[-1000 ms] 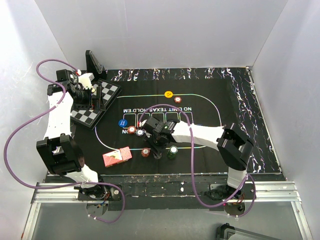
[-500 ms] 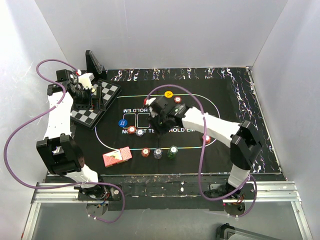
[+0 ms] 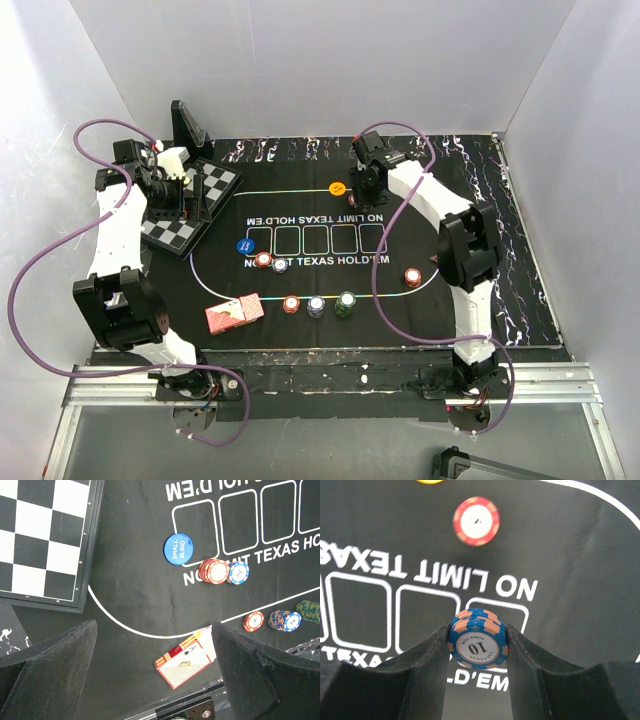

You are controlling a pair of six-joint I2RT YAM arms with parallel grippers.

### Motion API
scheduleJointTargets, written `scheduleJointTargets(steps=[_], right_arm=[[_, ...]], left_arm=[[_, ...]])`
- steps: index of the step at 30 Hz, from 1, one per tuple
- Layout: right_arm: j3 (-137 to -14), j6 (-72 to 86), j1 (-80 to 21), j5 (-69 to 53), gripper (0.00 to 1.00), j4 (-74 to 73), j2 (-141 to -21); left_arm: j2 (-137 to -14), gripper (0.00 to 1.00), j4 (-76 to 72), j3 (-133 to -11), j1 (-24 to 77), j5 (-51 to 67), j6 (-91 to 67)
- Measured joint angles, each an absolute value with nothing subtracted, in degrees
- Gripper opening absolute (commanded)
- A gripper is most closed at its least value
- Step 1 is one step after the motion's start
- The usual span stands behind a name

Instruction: Distribute texas hold em gaming equipment

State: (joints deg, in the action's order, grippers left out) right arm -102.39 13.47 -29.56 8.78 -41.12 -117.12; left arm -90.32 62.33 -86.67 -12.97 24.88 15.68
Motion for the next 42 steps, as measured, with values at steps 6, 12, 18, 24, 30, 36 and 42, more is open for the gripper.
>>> scheduleJointTargets(steps=[6,12,18,24,30,36,42], right_arm=[[-112.07,14.09,-24.71,8.73,0.01,-43.62,-128.38],[-118.32,15.05,-21.37,8.71,0.01,-44.1,-134.58],[-122.5,15.92,-19.94,7.7,0.01,-44.12,-138.06],[-125.14,16.78,-19.94,6.07,0.05,-44.16,-140.9],[-126.56,17.69,-20.18,5.37,0.52,-44.97,-140.99],[-126.67,18.15,-20.45,5.41,0.79,-45.23,-140.99],[-126.67,18.04,-20.64,6.04,0.84,-45.71,-140.94]], left_arm=[[-91.33,1.0,62.35,-86.74,-12.97,24.88,15.88],[-92.14,1.0,62.37,-86.74,-12.97,24.88,15.88],[-92.14,1.0,62.3,-86.74,-12.97,24.91,15.86],[-92.16,1.0,62.13,-86.74,-12.97,24.95,15.84],[-92.2,1.0,61.58,-86.74,-12.97,25.39,15.79],[-92.2,1.0,61.25,-86.74,-12.97,25.87,15.79],[-92.18,1.0,61.23,-86.7,-12.97,26.09,15.64]])
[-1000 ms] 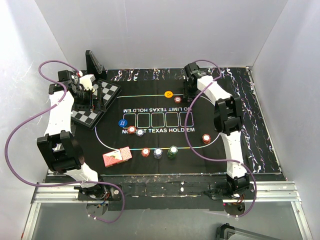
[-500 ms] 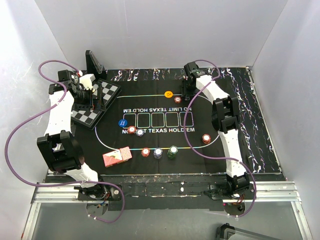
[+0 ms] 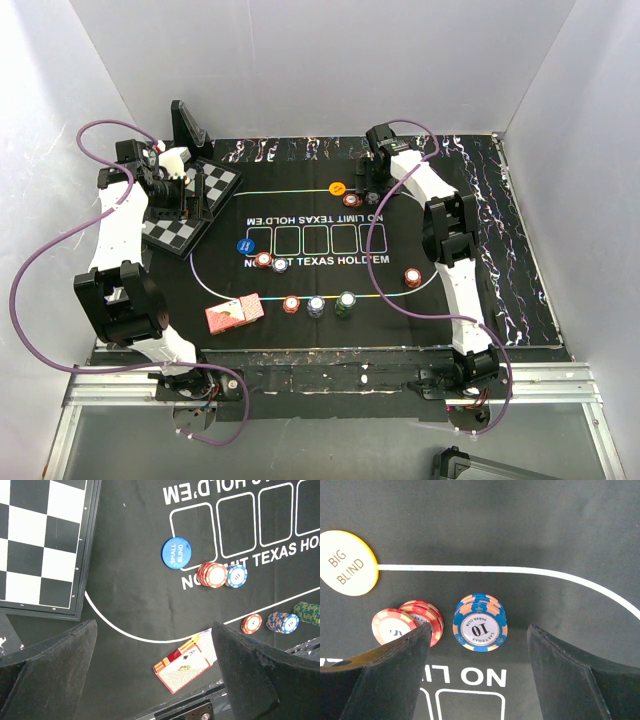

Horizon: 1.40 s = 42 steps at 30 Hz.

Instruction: Distribute texas hold em gaming equipment

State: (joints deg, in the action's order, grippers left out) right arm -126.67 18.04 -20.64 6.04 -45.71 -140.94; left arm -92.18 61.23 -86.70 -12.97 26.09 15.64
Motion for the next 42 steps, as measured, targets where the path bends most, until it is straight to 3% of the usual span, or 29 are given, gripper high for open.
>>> scheduleJointTargets(steps=[9,14,20,27,42], right_arm=[[-121.58,18.06,-22.55,8.91,0.84,-46.46,-130.63],[-109.73,17.78,-27.03,10.13,0.86,-43.51,-115.07],[-91.59,15.84,-41.8,8.88,0.89,-38.74,-101.78],[-79.57,14.79,-54.59,2.81,0.9,-37.65,-101.12],[-77.45,13.19,-59.9,-5.13,0.92,-34.04,-106.87]], left_arm=[[-91.13,1.0,61.23,-86.32,-12.97,26.22,15.38],[-89.54,1.0,61.28,-85.97,-12.97,26.26,15.33],[-88.23,1.0,61.25,-85.84,-12.97,26.41,15.0],[-87.5,1.0,61.3,-85.52,-12.97,26.41,14.72],[-87.5,1.0,61.32,-85.12,-12.97,26.37,14.33]])
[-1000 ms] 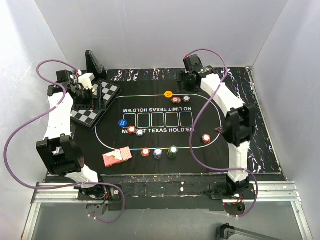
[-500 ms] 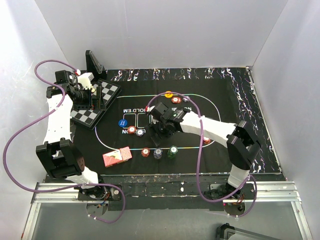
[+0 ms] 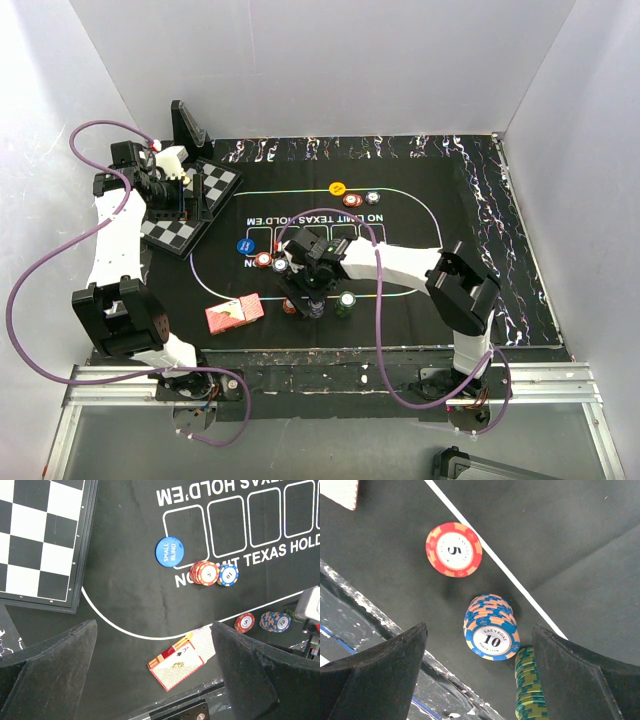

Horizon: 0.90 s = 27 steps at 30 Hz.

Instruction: Distribute texas hold em gaming equipment

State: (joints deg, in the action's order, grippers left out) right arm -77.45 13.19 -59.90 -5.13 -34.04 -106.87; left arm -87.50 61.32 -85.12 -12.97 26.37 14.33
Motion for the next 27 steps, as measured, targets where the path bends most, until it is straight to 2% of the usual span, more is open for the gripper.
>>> scheduleJointTargets(steps=[6,8,27], right_arm=[[-76.03,12.62,-60.9,-3.66,0.93,-33.74,-107.57],[-75.94,12.49,-61.08,-3.11,0.9,-33.36,-107.59],[-74.0,12.05,-61.95,2.15,0.51,-31.14,-108.71]], left_arm=[[-87.5,1.0,61.32,-85.12,-12.97,26.37,14.33],[-87.5,1.0,61.32,-85.12,-12.97,26.37,14.33],[-87.5,1.0,61.32,-85.12,-12.97,26.3,14.33]])
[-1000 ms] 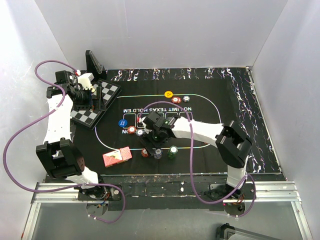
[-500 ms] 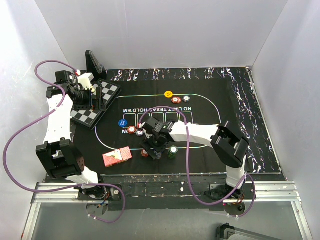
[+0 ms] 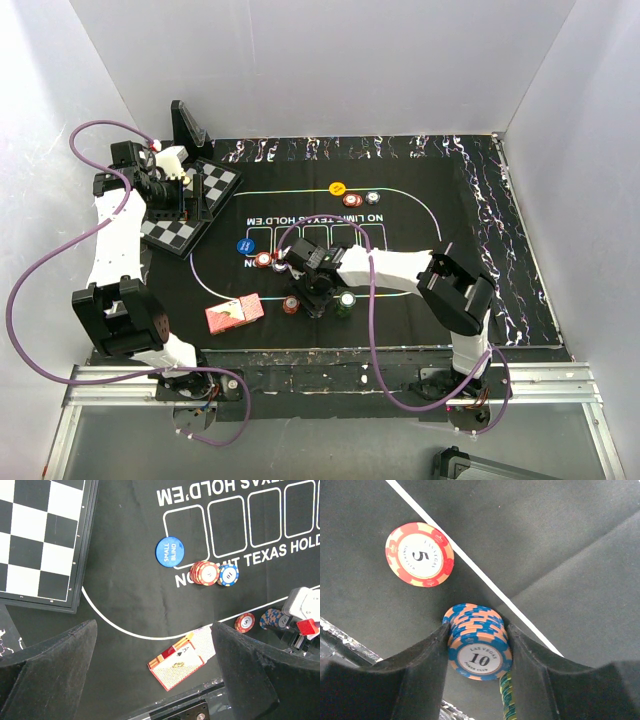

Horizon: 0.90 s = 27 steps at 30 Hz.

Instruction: Distribute texas hold em gaming equipment

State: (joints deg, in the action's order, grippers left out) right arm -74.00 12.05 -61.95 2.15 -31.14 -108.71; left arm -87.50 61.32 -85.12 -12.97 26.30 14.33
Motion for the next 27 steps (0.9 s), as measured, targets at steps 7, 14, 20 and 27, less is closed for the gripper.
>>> scheduleJointTargets(steps=[7,14,20,27], right_arm=[[-74.0,12.05,-61.95,2.85,0.33,-31.33,-108.47],[-74.41,12.05,-61.95,3.25,0.06,-32.49,-105.51],[-76.66,12.14,-61.69,5.69,0.01,-34.11,-101.65],[-76.6,15.86,-53.39,9.28,0.01,-36.01,-94.87]], left_arm=[[-87.5,1.0,61.3,-85.12,-12.97,26.3,14.31],[-87.5,1.0,61.28,-85.12,-12.97,26.3,14.33],[-87.5,1.0,61.25,-85.12,-12.97,26.33,14.33],[-87.5,1.0,61.23,-85.06,-12.97,26.35,14.35]])
